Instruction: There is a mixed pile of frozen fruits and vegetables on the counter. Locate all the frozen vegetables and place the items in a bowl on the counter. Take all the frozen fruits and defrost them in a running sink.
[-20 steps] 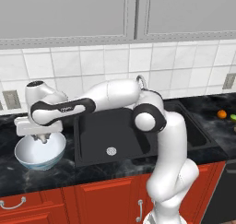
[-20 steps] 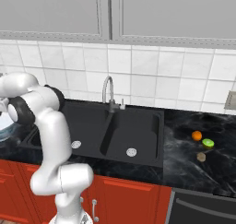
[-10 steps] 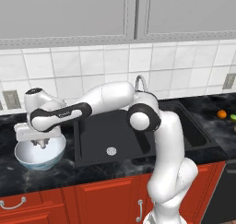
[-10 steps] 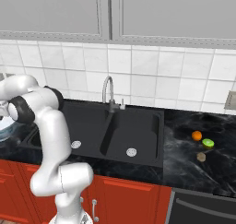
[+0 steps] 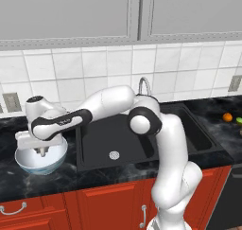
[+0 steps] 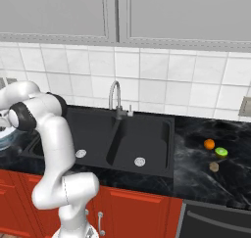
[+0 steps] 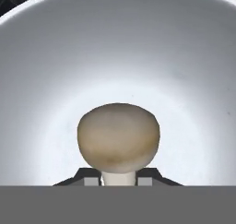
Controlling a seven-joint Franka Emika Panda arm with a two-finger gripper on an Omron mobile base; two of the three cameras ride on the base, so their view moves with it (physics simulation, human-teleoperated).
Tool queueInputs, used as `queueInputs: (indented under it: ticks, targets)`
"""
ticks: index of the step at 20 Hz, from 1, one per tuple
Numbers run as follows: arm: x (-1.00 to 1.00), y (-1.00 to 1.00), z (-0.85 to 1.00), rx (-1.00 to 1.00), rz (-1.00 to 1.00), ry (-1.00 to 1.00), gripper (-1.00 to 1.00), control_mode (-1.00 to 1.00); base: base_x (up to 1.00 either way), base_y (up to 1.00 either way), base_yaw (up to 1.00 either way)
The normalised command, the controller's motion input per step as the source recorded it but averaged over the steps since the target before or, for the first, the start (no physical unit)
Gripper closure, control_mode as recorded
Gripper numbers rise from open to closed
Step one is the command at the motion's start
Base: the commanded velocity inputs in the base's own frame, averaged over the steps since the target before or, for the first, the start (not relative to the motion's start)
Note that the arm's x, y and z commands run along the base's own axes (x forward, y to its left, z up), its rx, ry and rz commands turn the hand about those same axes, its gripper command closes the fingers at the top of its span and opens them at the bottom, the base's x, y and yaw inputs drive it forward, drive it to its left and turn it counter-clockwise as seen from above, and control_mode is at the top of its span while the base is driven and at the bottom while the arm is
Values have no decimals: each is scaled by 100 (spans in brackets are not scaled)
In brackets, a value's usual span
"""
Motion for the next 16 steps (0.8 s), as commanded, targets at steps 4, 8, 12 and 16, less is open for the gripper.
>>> queueInputs:
  ticks: [4,8,12,16]
  targets:
    - [0,0,-9,0,0,0,100,-100,0,0,0]
    - [0,5,0,0,0,3,-100,-100,0,0,0]
    - [0,3,0,0,0,2,-100,-100,0,0,0]
    - [0,0,0,0,0,2,-100,-100,0,0,0]
